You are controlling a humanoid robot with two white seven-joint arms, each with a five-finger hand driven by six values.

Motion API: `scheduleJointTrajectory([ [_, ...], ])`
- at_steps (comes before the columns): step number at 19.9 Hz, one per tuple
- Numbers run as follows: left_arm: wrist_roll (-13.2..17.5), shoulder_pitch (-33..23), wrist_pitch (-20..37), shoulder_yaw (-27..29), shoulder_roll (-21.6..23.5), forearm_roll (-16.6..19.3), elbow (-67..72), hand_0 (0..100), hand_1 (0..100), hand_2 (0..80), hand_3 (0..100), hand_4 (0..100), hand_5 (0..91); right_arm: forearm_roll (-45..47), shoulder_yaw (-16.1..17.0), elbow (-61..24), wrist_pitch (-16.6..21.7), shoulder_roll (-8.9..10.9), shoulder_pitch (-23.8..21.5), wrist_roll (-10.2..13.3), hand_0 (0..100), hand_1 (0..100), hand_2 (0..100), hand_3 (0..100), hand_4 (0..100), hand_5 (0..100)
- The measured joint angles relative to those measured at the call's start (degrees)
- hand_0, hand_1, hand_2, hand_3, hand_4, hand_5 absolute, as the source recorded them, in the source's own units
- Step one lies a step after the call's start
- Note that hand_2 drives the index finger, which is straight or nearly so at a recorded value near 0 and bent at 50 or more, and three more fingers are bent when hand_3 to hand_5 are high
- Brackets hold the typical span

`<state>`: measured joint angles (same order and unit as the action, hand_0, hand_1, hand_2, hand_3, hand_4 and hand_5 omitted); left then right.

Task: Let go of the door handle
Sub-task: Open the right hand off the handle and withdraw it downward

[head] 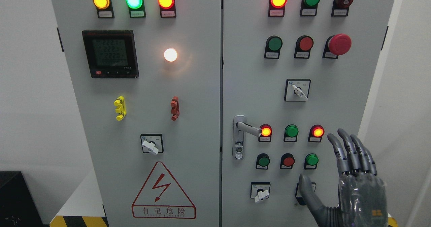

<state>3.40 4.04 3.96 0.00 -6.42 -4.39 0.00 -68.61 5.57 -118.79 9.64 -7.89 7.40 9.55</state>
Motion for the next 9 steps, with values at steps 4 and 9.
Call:
scheduleJointTrajectory([
  [4, -0.04, 0.0, 0.0, 0.0, 0.0, 0.0, 0.0, 0, 0, 2.5, 8, 1, 0.0, 0.15, 0.16, -0.23, 0.0, -0.01, 0.11, -0.02, 36, 17, 0, 0, 0, 0],
  [9, -0.04, 0.0, 0.0, 0.0, 0.0, 0.0, 0.0, 0, 0, 2.6, 8, 1, 0.0, 0.22, 0.23, -0.41, 0.0, -0.01, 0.19, -0.04, 36, 16, 0, 0, 0, 0],
])
